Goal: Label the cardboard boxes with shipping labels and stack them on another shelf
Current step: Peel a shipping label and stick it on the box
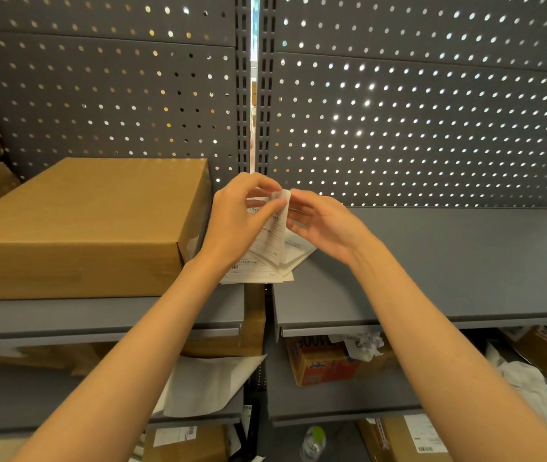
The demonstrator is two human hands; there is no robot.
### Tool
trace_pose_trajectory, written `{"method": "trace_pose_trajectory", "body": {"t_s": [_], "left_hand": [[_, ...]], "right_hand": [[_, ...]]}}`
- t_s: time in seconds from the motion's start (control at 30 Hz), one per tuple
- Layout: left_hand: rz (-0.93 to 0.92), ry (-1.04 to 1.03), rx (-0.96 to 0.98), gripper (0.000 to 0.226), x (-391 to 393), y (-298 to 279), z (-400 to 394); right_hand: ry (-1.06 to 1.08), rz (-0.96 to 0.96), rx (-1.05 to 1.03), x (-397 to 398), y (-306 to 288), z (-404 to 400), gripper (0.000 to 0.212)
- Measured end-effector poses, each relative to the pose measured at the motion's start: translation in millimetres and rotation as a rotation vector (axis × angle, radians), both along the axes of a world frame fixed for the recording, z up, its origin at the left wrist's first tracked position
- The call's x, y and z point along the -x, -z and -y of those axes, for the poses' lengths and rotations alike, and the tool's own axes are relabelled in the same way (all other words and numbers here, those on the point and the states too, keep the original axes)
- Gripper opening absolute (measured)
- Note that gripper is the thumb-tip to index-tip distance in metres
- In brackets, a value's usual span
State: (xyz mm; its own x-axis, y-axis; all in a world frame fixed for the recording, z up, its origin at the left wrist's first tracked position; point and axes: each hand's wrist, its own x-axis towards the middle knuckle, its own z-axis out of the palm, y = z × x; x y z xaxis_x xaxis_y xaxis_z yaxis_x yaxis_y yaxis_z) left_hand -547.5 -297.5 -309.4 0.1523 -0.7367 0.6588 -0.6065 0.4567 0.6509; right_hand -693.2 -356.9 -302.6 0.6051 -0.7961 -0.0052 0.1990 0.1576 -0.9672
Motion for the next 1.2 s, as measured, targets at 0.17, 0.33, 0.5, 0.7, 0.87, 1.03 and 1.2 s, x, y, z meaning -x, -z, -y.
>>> {"method": "trace_pose_trajectory", "body": {"t_s": [0.17,0.33,0.5,0.7,0.87,1.03,1.2], "left_hand": [[0.006,0.014,-0.036,0.014,1.8,-0.4,-1.5],[-0.009,0.025,-0.060,0.015,2.4,0.4,-2.8],[-0.025,0.025,-0.087,0.016,2.3,-0.2,-4.1],[-0.072,0.024,-0.110,0.013,2.8,-0.1,-5.1],[-0.067,0.021,-0.125,0.014,1.8,0.7,-3.1],[-0.035,0.017,-0.129,0.010,1.4,-0.5,-3.1],[0.084,0.062,-0.076,0.013,-5.6,-5.4,-3.4]], "right_hand": [[-0.011,-0.016,0.029,1.7,-1.4,-3.6,0.019],[0.007,-0.066,0.083,-0.6,-0.7,-6.9,0.019],[0.007,-0.103,0.117,-0.9,-2.0,-7.8,0.019],[0.001,-0.095,0.123,-1.9,-1.6,-10.5,0.021],[0.006,-0.094,0.114,-1.9,-1.7,-10.4,0.022],[0.017,-0.096,0.108,-1.8,-1.2,-10.4,0.022],[0.004,-0.098,0.110,0.0,-2.2,-7.5,0.021]]}}
